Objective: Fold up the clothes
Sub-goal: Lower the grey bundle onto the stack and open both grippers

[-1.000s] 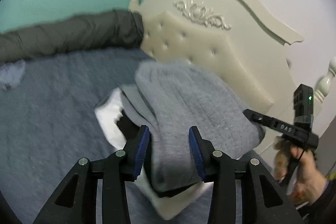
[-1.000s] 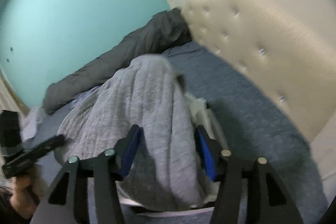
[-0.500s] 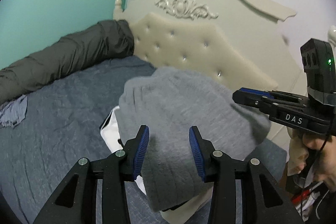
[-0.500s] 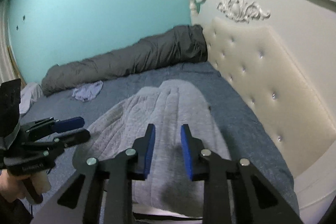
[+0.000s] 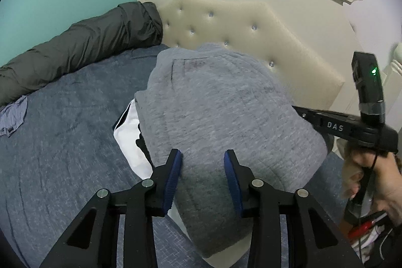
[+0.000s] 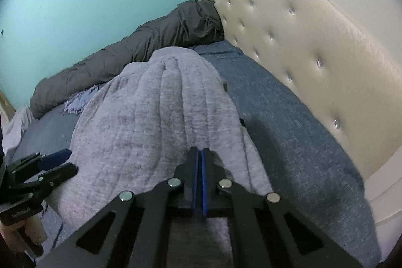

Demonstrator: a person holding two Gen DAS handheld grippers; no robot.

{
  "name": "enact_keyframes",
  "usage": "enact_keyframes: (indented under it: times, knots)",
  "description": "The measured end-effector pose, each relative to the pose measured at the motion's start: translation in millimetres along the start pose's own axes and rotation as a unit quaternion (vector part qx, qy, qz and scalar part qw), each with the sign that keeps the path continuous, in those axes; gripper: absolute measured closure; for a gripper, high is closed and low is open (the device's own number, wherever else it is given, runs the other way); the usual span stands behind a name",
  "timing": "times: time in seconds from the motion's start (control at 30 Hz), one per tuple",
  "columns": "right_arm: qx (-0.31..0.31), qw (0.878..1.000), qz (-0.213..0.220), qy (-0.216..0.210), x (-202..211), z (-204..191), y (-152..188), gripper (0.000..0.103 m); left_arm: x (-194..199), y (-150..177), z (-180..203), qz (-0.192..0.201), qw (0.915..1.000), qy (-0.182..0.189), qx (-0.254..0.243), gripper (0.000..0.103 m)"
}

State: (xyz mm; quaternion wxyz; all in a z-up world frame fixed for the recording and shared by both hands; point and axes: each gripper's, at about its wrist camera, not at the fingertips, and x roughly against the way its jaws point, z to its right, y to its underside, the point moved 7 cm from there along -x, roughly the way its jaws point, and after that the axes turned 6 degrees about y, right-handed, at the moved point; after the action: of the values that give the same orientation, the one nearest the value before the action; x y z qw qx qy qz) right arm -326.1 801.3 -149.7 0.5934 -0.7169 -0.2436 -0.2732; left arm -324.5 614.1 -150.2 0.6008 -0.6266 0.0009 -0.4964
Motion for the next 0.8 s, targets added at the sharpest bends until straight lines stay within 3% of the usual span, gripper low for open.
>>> enact_keyframes:
  times: [0.17,0.3,0.53,0.67,0.8]
  knots:
    - [-0.012,1.000,-0.011,0.003,-9.1,8.1,17.5,0.103,-4.1,2.6,4.6,-0.006,1.0000,0.002,-0.001,0.066]
    - [-0.007,1.000,-0.029,0.008,-4.4,6.6,10.9,0.103,0.1,-0.3,11.1,-0.002,1.0000,-0.006,-0.007,0.067]
    - [-0.006,0.998,0.051,-0.048,44.3,-31.1,-29.7,0.103,7.6,-2.0,8.1,-0.007,0.9998,-0.015,-0.013,0.070]
    - [0.039,0.998,0.026,-0.038,26.9,-63.9,-26.5,0.103,8.0,-1.4,10.6,-0.008,0.9997,-0.019,-0.015,0.070]
    - [0.025,0.999,-0.021,-0.026,-1.8,-65.7,-10.7,0.103,5.7,-1.3,9.8,-0.011,0.9997,-0.019,-0.012,0.070]
